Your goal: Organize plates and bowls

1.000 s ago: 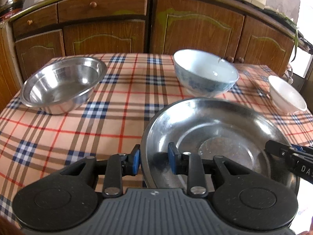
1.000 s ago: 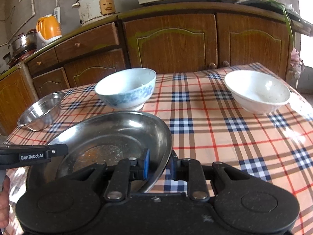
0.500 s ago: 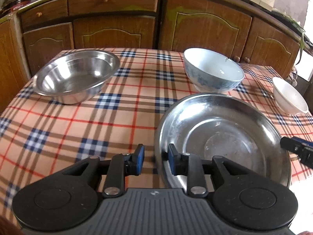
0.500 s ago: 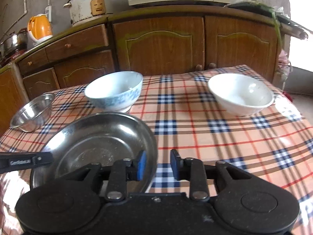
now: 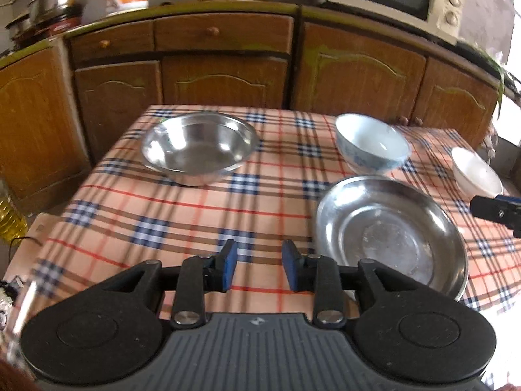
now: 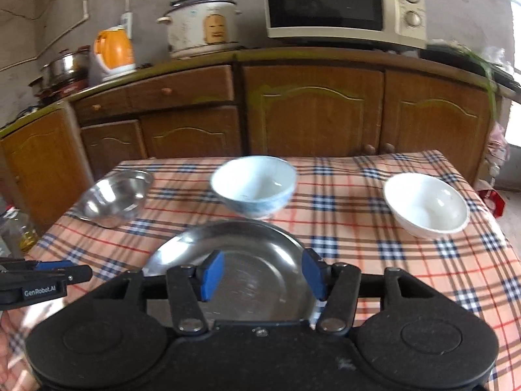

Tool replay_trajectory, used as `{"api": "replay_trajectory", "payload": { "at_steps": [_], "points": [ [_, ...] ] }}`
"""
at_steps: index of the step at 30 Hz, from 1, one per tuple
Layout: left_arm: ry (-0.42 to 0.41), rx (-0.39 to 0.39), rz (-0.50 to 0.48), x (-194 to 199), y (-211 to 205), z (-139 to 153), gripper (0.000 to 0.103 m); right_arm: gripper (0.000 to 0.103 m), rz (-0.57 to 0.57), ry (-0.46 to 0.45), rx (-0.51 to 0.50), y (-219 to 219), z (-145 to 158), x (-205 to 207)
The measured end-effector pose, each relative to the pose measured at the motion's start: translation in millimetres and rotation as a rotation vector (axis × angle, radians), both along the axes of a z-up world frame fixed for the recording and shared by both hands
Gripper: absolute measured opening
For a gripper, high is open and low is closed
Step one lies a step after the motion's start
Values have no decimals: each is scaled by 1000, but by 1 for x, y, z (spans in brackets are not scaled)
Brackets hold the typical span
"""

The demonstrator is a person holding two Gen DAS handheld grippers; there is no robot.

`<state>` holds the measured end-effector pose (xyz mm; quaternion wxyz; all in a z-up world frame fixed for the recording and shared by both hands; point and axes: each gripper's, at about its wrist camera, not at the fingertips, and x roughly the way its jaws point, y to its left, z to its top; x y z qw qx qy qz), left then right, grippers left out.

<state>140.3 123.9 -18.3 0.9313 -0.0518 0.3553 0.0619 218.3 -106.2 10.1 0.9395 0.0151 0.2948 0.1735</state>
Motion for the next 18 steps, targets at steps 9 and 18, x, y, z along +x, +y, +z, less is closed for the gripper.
{"api": "replay_trajectory", "payload": {
  "at_steps": [9,18],
  "points": [
    [-36,66,20,-19,44,38,38,69,94,-14,2,53,24,-15],
    [-51,71,96,9,90,31,38,70,111,43,56,101,13,19]
  ]
}}
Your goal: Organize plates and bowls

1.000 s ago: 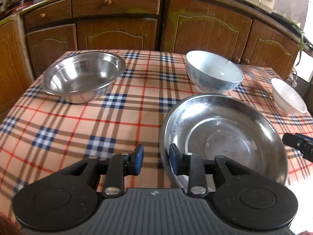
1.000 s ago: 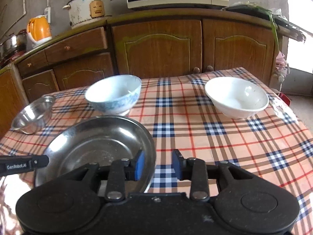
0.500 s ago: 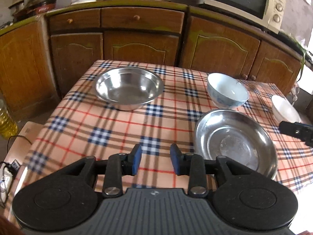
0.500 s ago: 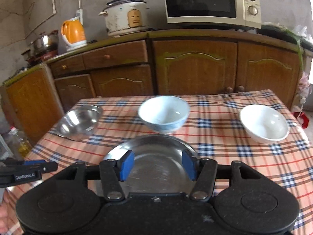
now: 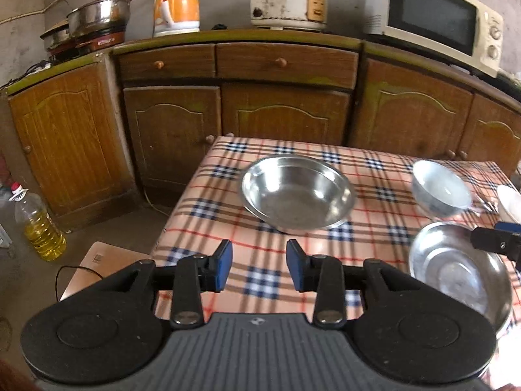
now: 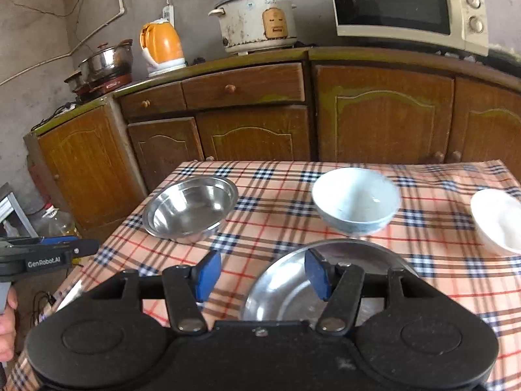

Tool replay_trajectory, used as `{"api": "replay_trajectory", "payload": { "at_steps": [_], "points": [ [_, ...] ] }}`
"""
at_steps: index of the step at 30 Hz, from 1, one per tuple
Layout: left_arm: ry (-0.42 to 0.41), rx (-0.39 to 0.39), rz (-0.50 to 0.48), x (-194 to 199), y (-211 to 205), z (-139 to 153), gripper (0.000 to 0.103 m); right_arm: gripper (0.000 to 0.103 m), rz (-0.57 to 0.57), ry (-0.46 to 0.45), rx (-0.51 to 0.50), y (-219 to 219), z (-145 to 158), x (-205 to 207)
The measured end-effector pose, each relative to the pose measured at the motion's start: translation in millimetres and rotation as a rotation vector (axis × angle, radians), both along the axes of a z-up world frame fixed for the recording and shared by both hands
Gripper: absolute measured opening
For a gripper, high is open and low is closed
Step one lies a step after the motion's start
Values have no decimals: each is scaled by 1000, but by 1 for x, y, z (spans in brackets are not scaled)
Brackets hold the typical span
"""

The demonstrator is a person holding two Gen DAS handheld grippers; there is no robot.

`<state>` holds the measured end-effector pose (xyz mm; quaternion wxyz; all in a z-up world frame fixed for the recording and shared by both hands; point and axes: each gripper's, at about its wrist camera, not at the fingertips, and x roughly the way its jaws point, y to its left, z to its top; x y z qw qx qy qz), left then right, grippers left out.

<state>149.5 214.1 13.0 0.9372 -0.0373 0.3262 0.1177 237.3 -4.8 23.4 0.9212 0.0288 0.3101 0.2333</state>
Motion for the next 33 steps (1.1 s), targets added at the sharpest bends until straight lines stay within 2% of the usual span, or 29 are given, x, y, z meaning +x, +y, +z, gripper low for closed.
{"api": "replay_trajectory", "payload": {
  "at_steps": [12,19,25,33],
  "points": [
    [36,-15,44,50,34,-22,38,70,6,4,-22,52,-15,62],
    [62,-37,54,79,50,-36,38,70,-7,56,-25,76,-36,99],
    [98,-23,60,104,64,-48,38,70,1,95,-43,99,-54,126],
    [52,-17,60,120,73,-49,43,70,-8,106,-47,116,-67,151]
  ]
}}
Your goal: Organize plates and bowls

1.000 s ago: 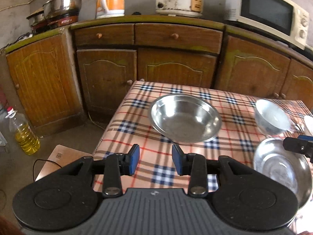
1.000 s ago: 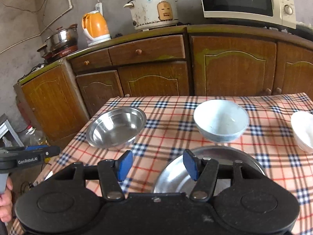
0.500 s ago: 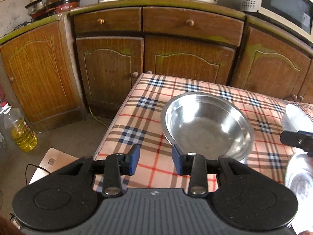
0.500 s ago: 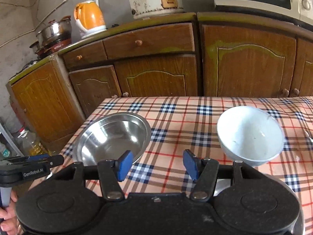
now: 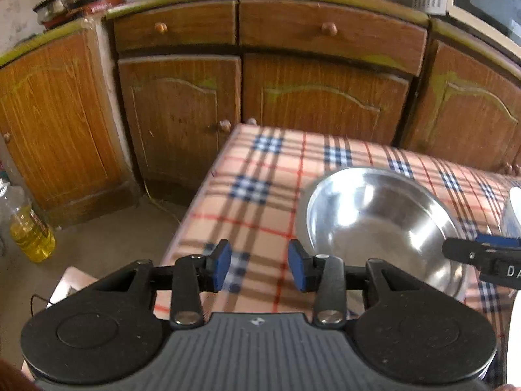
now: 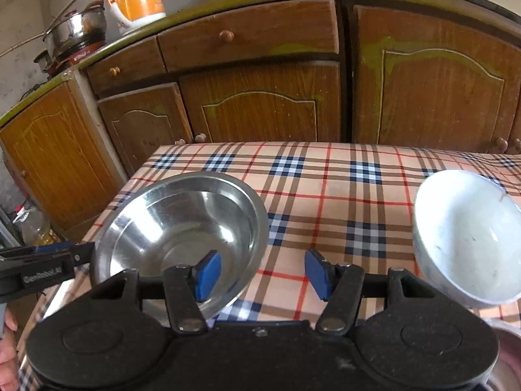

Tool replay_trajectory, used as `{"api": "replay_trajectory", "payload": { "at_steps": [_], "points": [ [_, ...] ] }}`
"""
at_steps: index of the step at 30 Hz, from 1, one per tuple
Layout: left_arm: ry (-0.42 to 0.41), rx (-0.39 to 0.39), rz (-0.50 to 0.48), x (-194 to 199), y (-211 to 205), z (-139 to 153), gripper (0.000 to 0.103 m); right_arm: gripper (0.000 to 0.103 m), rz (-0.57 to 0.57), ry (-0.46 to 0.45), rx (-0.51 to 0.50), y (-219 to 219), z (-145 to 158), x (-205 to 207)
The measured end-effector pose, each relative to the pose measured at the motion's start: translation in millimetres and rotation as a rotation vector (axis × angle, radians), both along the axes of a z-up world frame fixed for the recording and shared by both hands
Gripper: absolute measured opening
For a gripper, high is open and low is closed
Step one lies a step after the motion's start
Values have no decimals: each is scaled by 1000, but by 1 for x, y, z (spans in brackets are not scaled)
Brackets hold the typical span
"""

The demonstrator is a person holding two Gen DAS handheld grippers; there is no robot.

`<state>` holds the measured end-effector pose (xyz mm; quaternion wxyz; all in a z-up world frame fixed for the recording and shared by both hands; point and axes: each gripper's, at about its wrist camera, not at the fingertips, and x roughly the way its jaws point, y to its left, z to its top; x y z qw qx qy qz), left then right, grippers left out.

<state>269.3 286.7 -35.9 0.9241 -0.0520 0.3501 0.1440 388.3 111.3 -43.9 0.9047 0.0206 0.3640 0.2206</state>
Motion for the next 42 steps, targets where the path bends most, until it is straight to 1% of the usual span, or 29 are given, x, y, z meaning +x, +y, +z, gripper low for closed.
{"api": "replay_trajectory", "payload": {
  "at_steps": [2,3,5,7,10,11,13,15,16,17,18,21,25,26,29,35,42],
  "points": [
    [-34,-8,3,0,4,4,43,70,-9,0,31,-2,-1,5],
    [-50,-16,-2,0,5,6,46,70,-18,1,45,-2,-2,8],
    [-60,-42,-38,6,5,8,49,70,-15,16,44,1,-6,16],
    [-49,-37,-66,16,-1,7,49,70,-13,22,39,5,-10,20],
    [-16,7,-93,34,-13,-2,48,70,-19,46,75,6,-16,26],
    [-2,4,-94,38,-13,-6,47,70,-18,53,84,6,-19,28],
    [21,-23,-90,47,-10,-14,42,64,-12,67,77,10,-23,32],
    [34,-61,-84,51,-6,-20,37,40,9,78,74,15,-28,35],
    [35,-72,-84,53,-5,-22,36,37,14,67,70,16,-29,35],
    [34,-85,-92,55,-5,-23,30,26,31,65,81,18,-30,35],
    [33,-87,-95,55,-5,-23,30,16,44,75,95,19,-31,36],
    [27,-76,-101,54,-8,-23,28,16,26,60,89,20,-30,33],
    [10,-68,-104,47,-11,-20,28,15,30,41,86,18,-24,27],
    [8,-76,-108,45,-12,-18,27,11,36,36,84,18,-22,25],
    [-9,-58,-103,38,-17,-9,27,11,39,12,74,17,-13,17],
    [-34,-71,-93,24,-20,8,27,11,43,-25,67,14,8,0],
    [-59,-44,-95,3,-28,30,27,11,45,-52,74,5,32,-22]
  ]
}}
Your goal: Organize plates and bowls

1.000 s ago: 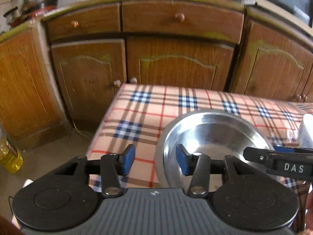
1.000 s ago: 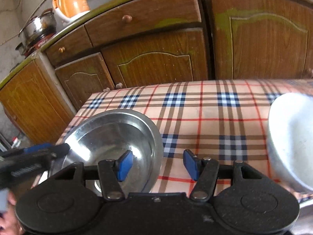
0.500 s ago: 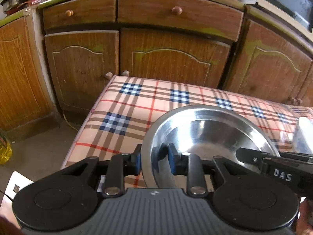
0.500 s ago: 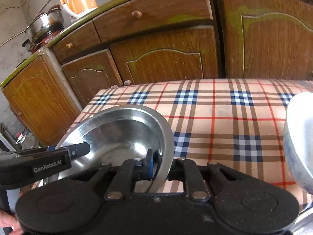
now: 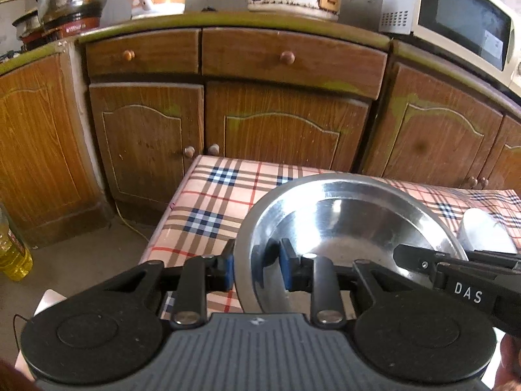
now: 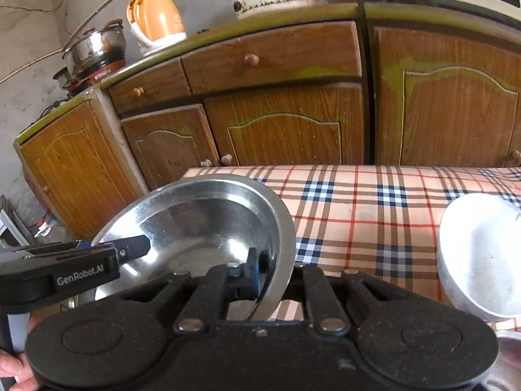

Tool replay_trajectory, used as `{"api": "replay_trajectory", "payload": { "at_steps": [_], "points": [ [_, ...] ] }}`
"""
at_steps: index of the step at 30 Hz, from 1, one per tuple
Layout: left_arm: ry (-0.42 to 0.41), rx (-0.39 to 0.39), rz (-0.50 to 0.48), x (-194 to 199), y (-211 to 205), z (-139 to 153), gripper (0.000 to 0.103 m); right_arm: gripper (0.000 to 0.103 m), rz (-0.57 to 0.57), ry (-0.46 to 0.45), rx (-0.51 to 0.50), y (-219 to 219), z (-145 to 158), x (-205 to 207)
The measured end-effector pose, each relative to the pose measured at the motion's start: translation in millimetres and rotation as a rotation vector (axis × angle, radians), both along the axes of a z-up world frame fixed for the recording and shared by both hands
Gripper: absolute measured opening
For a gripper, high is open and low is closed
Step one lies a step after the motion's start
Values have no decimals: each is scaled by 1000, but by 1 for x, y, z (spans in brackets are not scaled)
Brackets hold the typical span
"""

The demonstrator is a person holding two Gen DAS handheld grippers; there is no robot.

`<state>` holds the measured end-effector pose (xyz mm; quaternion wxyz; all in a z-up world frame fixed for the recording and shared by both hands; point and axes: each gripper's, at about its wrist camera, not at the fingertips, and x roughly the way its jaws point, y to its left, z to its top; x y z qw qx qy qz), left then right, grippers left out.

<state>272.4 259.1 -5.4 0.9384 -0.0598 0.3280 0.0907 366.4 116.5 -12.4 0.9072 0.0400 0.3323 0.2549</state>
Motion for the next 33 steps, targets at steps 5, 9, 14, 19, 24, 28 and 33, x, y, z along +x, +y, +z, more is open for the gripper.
{"api": "replay_trajectory", "payload": {
  "at_steps": [5,9,14,19,24,28,33],
  "points": [
    [-11,15,-3,-16,-6,15,28,11,-4,-11,5,-5,15,-17],
    [-20,26,-1,-28,-11,24,29,11,-4,-22,5,-9,27,-32],
    [-30,38,2,-42,-14,36,29,12,-3,-37,8,-11,39,-50],
    [-39,43,6,-55,-17,44,29,12,-1,-44,10,-15,51,-65],
    [-46,48,8,-68,-21,51,29,12,-1,-47,16,-19,58,-78],
    [-52,53,7,-76,-25,55,30,12,-3,-54,16,-23,64,-88],
    [-53,58,6,-85,-29,59,30,12,-4,-58,14,-28,69,-97]
  ]
}}
